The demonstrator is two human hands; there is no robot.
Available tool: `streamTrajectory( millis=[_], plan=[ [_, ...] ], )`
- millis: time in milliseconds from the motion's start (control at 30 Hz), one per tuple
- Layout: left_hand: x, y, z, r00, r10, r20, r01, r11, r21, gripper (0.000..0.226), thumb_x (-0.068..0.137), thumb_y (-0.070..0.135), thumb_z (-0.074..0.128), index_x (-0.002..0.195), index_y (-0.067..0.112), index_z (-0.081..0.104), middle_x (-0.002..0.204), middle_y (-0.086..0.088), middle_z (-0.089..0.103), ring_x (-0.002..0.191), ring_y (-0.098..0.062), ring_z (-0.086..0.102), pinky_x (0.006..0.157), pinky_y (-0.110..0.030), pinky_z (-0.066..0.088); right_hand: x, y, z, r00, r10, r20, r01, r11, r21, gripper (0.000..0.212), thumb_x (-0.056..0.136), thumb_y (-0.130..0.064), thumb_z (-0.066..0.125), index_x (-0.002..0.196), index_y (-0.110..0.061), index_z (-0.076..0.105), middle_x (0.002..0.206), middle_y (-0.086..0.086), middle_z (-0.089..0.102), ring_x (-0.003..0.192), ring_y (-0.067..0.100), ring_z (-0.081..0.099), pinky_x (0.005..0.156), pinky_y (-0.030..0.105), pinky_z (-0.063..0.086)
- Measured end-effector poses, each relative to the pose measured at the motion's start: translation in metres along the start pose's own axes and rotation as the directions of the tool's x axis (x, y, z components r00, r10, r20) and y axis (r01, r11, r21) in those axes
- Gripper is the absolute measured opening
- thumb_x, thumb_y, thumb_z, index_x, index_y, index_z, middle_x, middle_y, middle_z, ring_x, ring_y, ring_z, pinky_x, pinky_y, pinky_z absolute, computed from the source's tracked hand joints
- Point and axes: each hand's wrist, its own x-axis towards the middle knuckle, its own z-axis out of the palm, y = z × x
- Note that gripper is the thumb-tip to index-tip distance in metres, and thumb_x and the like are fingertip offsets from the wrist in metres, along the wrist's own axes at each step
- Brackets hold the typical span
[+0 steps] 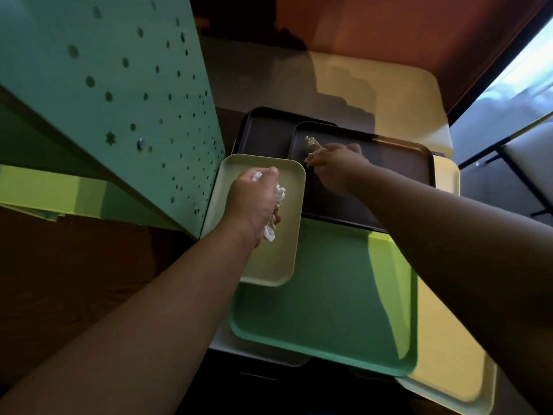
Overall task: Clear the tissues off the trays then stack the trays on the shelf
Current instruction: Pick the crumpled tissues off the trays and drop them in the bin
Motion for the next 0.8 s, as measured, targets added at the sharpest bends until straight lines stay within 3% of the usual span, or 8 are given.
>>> streamTrajectory(
  millis=[100, 167, 267, 367, 467, 600, 700, 800],
  plan=[
    [-0.002, 0.003, -0.001, 1.0, -0.006, 0.011, 0.007, 1.0, -0.026, 0.021, 0.097, 0.035, 0.06, 0.102, 0.016, 0.065, 0.08, -0.004, 0.061, 0.061, -0.016, 0.053, 0.049, -0.027, 0.045, -0.005, 0.002, 0.004, 1.0, 0.019, -0.011, -0.018, 0.999, 0.037, 0.052, 0.099, -0.019, 0.041, 0.148, -0.034, 0.047, 0.155, 0.002, 0.04, 0.136, 0.035, 0.032, 0.108, 0.048, 0.035],
    [-0.001, 0.005, 0.0, 1.0, -0.021, 0.019, 0.021, 1.0, -0.023, 0.029, 0.097, 0.039, 0.06, 0.108, 0.013, 0.065, 0.081, -0.004, 0.061, 0.06, -0.016, 0.053, 0.049, -0.026, 0.045, -0.029, -0.001, 0.001, 0.988, 0.014, -0.151, 0.033, 0.952, 0.306, 0.046, 0.102, -0.017, 0.041, 0.145, -0.026, 0.054, 0.149, 0.006, 0.047, 0.133, 0.033, 0.041, 0.11, 0.046, 0.038],
    [-0.002, 0.009, 0.01, 0.996, -0.014, 0.089, 0.014, 1.0, 0.005, 0.036, 0.096, 0.049, 0.059, 0.104, 0.015, 0.064, 0.076, -0.003, 0.062, 0.063, -0.017, 0.056, 0.054, -0.029, 0.047, -0.084, -0.011, 0.003, 0.928, 0.042, -0.371, 0.24, 0.695, 0.678, 0.029, 0.101, -0.016, 0.054, 0.125, -0.015, 0.07, 0.126, 0.003, 0.065, 0.111, 0.018, 0.063, 0.099, 0.039, 0.053],
    [-0.01, 0.015, 0.03, 0.95, 0.0, 0.312, 0.001, 1.0, -0.001, 0.045, 0.094, 0.056, 0.057, 0.102, 0.012, 0.063, 0.079, -0.004, 0.064, 0.07, -0.019, 0.06, 0.064, -0.036, 0.052, -0.131, -0.017, 0.008, 0.938, -0.075, -0.339, 0.321, 0.562, 0.763, 0.019, 0.099, -0.012, 0.059, 0.11, -0.014, 0.075, 0.114, -0.001, 0.069, 0.102, 0.011, 0.068, 0.09, 0.026, 0.058],
    [-0.018, 0.009, 0.054, 0.914, 0.02, 0.406, -0.006, 0.999, -0.036, 0.035, 0.094, 0.041, 0.066, 0.102, 0.008, 0.062, 0.087, -0.014, 0.062, 0.078, -0.027, 0.06, 0.071, -0.042, 0.051, -0.145, 0.002, 0.018, 0.935, -0.133, -0.33, 0.339, 0.615, 0.712, 0.018, 0.097, -0.018, 0.063, 0.11, -0.015, 0.076, 0.116, -0.006, 0.067, 0.105, 0.01, 0.066, 0.091, 0.03, 0.057],
    [-0.019, -0.01, 0.09, 0.943, 0.073, 0.326, -0.103, 0.992, 0.077, 0.008, 0.095, 0.013, 0.059, 0.097, 0.014, 0.066, 0.067, -0.004, 0.063, 0.051, -0.012, 0.057, 0.046, -0.026, 0.045, -0.15, 0.058, 0.025, 0.901, 0.05, -0.43, 0.29, 0.669, 0.685, 0.017, 0.096, -0.026, 0.063, 0.102, -0.018, 0.076, 0.114, -0.006, 0.067, 0.108, 0.008, 0.064, 0.093, 0.037, 0.056],
    [-0.025, -0.017, 0.118, 0.949, 0.036, 0.313, -0.058, 0.997, 0.06, 0.013, 0.097, 0.007, 0.053, 0.096, 0.014, 0.064, 0.055, 0.0, 0.058, 0.041, -0.01, 0.047, 0.042, -0.023, 0.038, -0.132, 0.109, 0.033, 0.83, 0.253, -0.498, 0.049, 0.855, 0.516, 0.028, 0.096, -0.03, 0.062, 0.122, -0.025, 0.068, 0.125, 0.0, 0.058, 0.117, 0.021, 0.054, 0.094, 0.036, 0.051],
    [-0.04, -0.026, 0.14, 0.96, 0.027, 0.278, -0.04, 0.998, 0.04, 0.013, 0.097, 0.006, 0.055, 0.094, 0.014, 0.065, 0.054, 0.002, 0.06, 0.045, -0.013, 0.049, 0.041, -0.024, 0.041, -0.107, 0.149, 0.043, 0.894, 0.26, -0.364, -0.162, 0.947, 0.279, 0.043, 0.098, -0.032, 0.056, 0.141, -0.031, 0.056, 0.136, 0.006, 0.053, 0.126, 0.03, 0.046, 0.096, 0.041, 0.046]
  ],
)
